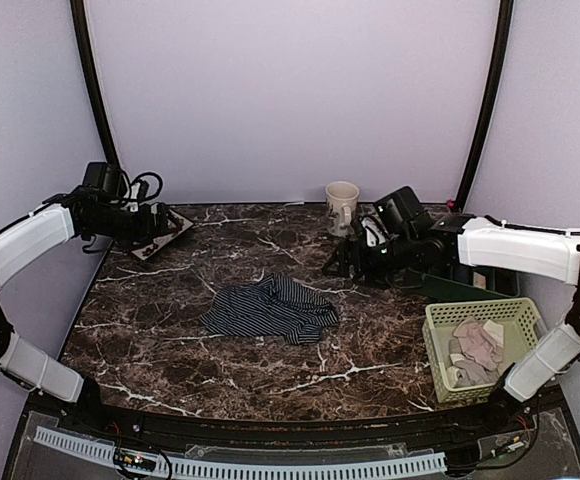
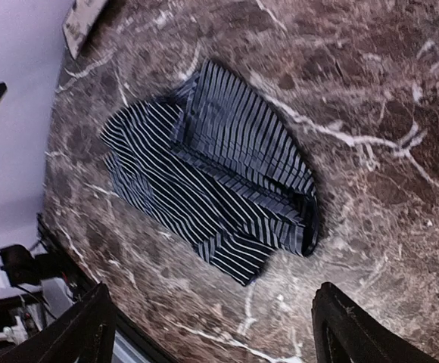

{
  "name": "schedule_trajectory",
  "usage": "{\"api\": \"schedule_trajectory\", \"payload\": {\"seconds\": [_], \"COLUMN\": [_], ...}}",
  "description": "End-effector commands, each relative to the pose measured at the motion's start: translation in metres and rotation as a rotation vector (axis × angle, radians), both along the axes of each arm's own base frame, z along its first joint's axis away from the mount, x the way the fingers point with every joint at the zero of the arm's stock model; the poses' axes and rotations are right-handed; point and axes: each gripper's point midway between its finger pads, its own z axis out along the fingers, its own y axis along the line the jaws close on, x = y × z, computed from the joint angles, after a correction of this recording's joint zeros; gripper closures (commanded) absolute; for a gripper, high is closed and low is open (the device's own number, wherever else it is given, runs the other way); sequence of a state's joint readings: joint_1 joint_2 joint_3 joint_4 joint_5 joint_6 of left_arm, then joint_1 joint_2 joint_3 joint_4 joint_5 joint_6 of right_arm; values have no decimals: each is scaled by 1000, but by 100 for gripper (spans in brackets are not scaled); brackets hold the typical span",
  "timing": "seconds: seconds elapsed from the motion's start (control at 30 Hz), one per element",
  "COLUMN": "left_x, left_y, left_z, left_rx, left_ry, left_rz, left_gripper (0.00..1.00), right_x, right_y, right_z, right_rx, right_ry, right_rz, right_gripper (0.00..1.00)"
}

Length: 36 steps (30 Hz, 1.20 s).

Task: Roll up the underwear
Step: Place the underwear at the center of the board, then flatten out the underwear at the center of the board.

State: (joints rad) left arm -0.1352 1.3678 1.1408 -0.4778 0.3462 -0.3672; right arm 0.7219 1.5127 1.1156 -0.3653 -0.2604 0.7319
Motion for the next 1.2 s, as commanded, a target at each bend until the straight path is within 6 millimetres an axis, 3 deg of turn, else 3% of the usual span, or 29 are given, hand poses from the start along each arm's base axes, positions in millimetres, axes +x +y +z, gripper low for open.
{"api": "schedule_trajectory", "payload": {"seconds": [0.0, 0.1, 0.27, 0.4, 0.57, 0.8, 1.17], "left_x": [-21, -28, -51, -69, -86, -105, -105], "left_y": [-8, -19, -41, -43, -41, -46, -72], "left_z": [-12, -23, -49, -74, -102, -136, -166], "left_rx": [-17, -57, -171, -191, -199, -198, -213], "left_ry": [36, 63, 132, 192, 283, 391, 447], "left_rz": [-86, -162, -291, -294, -254, -239, -283], "left_gripper": [1, 1, 10, 25, 36, 43, 49], "right_x": [-8, -7, -8, 20, 56, 83, 84], "right_y": [9, 33, 81, 107, 135, 150, 136], "right_z": [10, 14, -7, -19, -34, -72, -126], "right_rx": [-16, -33, -98, -122, -213, -318, -447], "right_ry": [-94, -131, -138, -164, -194, -183, -157], "right_rz": [106, 197, 338, 340, 331, 327, 377], "right_gripper": [16, 24, 32, 40, 44, 36, 32]}}
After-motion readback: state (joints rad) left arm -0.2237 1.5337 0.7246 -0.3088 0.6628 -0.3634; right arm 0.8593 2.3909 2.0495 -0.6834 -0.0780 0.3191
